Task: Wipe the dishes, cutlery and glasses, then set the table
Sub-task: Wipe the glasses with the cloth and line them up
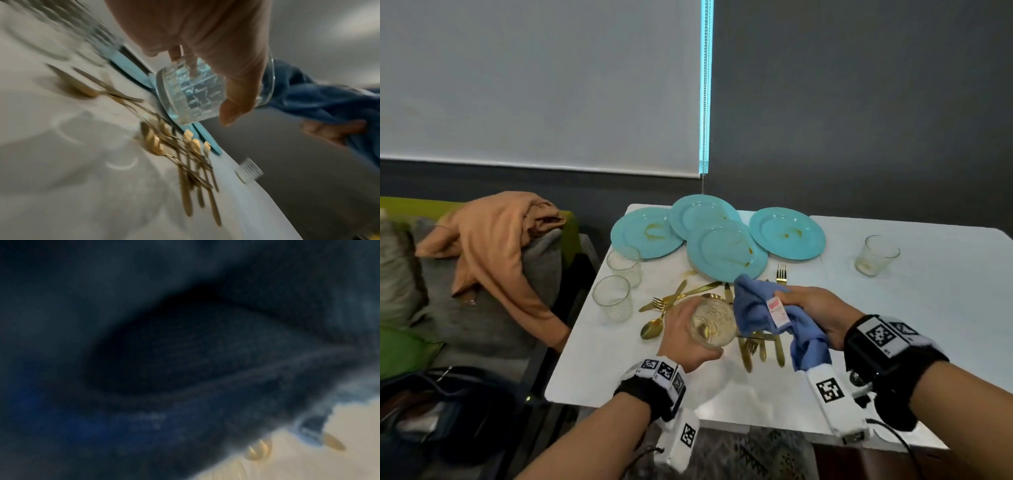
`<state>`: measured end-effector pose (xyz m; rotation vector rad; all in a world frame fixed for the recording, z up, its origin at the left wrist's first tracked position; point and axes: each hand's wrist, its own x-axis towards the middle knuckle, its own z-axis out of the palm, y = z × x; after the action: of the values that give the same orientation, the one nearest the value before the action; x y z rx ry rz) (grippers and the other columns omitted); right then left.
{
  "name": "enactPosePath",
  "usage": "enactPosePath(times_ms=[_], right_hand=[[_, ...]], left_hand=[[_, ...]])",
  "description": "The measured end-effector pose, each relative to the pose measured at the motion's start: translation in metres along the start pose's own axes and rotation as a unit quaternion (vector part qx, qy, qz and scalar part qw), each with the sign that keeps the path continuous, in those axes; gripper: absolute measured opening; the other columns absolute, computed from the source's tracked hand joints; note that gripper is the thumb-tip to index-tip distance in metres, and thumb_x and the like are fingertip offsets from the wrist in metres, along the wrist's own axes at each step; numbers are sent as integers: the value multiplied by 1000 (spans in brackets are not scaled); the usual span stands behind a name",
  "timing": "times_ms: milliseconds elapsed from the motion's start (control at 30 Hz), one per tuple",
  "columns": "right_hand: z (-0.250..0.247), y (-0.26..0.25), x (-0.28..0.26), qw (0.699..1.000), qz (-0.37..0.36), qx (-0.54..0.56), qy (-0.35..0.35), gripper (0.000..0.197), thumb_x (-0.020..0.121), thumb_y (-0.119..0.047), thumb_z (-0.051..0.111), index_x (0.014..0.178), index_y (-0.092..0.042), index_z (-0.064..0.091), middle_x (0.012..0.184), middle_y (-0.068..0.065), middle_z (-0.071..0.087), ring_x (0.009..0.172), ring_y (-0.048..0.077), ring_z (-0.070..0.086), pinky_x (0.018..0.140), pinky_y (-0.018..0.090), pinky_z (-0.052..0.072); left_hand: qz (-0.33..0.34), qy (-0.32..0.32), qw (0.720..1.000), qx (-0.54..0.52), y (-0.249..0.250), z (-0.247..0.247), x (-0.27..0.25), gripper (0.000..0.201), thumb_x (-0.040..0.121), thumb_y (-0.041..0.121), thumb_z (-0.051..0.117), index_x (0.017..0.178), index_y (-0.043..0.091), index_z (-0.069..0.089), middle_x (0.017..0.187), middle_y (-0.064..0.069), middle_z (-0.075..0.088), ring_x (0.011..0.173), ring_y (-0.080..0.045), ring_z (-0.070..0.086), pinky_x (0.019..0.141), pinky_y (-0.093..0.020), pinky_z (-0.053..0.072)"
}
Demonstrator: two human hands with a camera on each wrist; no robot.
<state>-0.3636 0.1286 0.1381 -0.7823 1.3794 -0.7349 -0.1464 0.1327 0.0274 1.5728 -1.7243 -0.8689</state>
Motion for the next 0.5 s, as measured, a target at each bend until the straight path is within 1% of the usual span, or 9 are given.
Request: enactPosePath(times_ms=[33, 100, 133, 167, 200, 267, 333, 433, 500], right_hand=[[1, -2, 5, 1000, -3, -9, 12, 14, 90, -4, 55, 99, 3, 61, 81, 17, 61, 58, 19, 57, 51, 23, 50], [8, -4, 11, 999, -8, -50, 20, 5, 88, -4, 57, 87, 0, 59, 75, 15, 59, 59, 19, 55, 54, 27, 48], [12, -3, 15, 997, -10, -68, 22, 5, 87, -4, 57, 83, -1, 58, 76, 16, 58, 61, 20, 54, 57, 28, 46], [16, -3, 18, 996, -8, -85, 19, 6, 87, -4, 57, 81, -1, 58, 76, 16, 58, 63, 20, 54, 59, 29, 45], [20, -1, 20, 995, -8, -99, 19, 7, 87, -5, 58, 80, -2, 58, 76, 15, 59, 64, 20, 54, 59, 29, 44], [26, 1, 22, 992, -1, -123, 25, 8, 86, -8, 60, 79, -5, 59, 76, 14, 60, 64, 21, 54, 58, 30, 43], [28, 4, 26, 990, 2, -137, 36, 7, 84, -10, 62, 79, -5, 59, 78, 15, 61, 66, 22, 55, 58, 31, 43], [29, 5, 28, 987, 2, -152, 45, 8, 86, -9, 59, 81, -3, 60, 81, 17, 60, 69, 23, 54, 64, 33, 45], [29, 6, 27, 985, 5, -164, 54, 11, 88, -8, 57, 78, -4, 60, 78, 16, 60, 68, 23, 53, 65, 33, 44]], left_hand=[[-27, 15, 1000, 1, -13, -8, -3, 95, 39, 39, 77, 127, 18, 48, 125, 2, 47, 117, -18, 41, 99, -23, 34], [-80, 49, 996, 2, -37, -22, -9, 104, 36, 46, 79, 131, 21, 45, 128, 2, 47, 120, -20, 40, 100, -22, 31], [-106, 70, 992, -1, -48, -28, -12, 106, 35, 48, 81, 131, 20, 46, 126, 2, 49, 120, -21, 41, 100, -25, 32], [-121, 96, 988, -4, -57, -36, -16, 105, 36, 45, 86, 130, 19, 47, 124, 0, 51, 118, -22, 43, 101, -28, 35], [-142, 123, 982, -9, -67, -42, -19, 102, 39, 39, 91, 129, 19, 48, 122, -2, 53, 117, -24, 45, 101, -32, 38], [-173, 163, 971, -6, -84, -53, -26, 95, 44, 31, 93, 128, 19, 49, 119, -5, 55, 116, -27, 45, 99, -36, 39], [-202, 190, 961, -2, -101, -61, -31, 93, 45, 30, 93, 127, 18, 49, 119, -7, 57, 116, -29, 47, 98, -38, 41], [-256, 224, 940, -36, -118, -67, -32, 94, 43, 30, 94, 125, 20, 49, 119, -6, 60, 116, -29, 52, 99, -42, 44], [-278, 232, 930, -62, -126, -68, -31, 94, 43, 29, 94, 125, 21, 49, 120, -6, 60, 114, -28, 54, 99, -41, 45]])
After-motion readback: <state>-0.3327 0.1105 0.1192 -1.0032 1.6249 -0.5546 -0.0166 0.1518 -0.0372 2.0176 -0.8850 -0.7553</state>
